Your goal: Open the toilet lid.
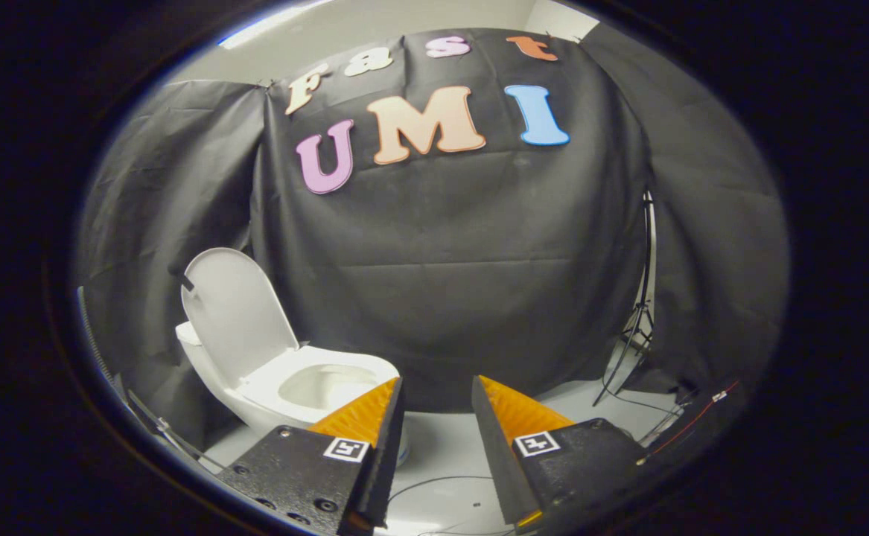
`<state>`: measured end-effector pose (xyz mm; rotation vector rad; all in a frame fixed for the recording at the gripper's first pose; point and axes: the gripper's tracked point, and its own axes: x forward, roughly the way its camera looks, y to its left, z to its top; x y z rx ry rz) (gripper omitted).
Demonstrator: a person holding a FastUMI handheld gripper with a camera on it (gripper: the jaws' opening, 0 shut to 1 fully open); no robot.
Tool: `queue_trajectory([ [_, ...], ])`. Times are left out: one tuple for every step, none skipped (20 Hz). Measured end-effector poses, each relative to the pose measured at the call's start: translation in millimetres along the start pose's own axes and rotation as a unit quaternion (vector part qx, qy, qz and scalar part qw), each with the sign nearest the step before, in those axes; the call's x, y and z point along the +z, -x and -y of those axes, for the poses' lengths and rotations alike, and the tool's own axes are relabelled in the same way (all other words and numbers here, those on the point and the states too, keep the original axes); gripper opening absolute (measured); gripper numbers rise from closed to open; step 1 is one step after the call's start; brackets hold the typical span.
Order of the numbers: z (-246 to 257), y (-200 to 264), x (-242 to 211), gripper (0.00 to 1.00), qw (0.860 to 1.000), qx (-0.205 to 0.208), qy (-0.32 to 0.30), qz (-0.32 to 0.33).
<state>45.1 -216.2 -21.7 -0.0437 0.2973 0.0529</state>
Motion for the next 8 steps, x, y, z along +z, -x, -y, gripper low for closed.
queue_trajectory([
  [-0.8, 1.5, 1.7, 0.57, 1.000, 0.003, 0.003, 0.006],
  [-1.5, 3.5, 4.6, 0.57, 1.000, 0.003, 0.007, 0.015],
  [-1.7, 6.3, 7.7, 0.57, 1.000, 0.004, 0.010, 0.025],
  [-1.8, 9.2, 11.6, 0.57, 0.999, 0.004, 0.011, 0.036],
  [-2.0, 10.7, 13.8, 0.57, 0.999, 0.004, 0.013, 0.045],
  [-1.9, 13.3, 15.0, 0.57, 0.999, 0.003, 0.014, 0.051],
  [-2.4, 14.7, 16.8, 0.57, 0.998, 0.004, 0.016, 0.057],
  [-2.6, 16.1, 18.5, 0.57, 0.998, 0.005, 0.018, 0.062],
])
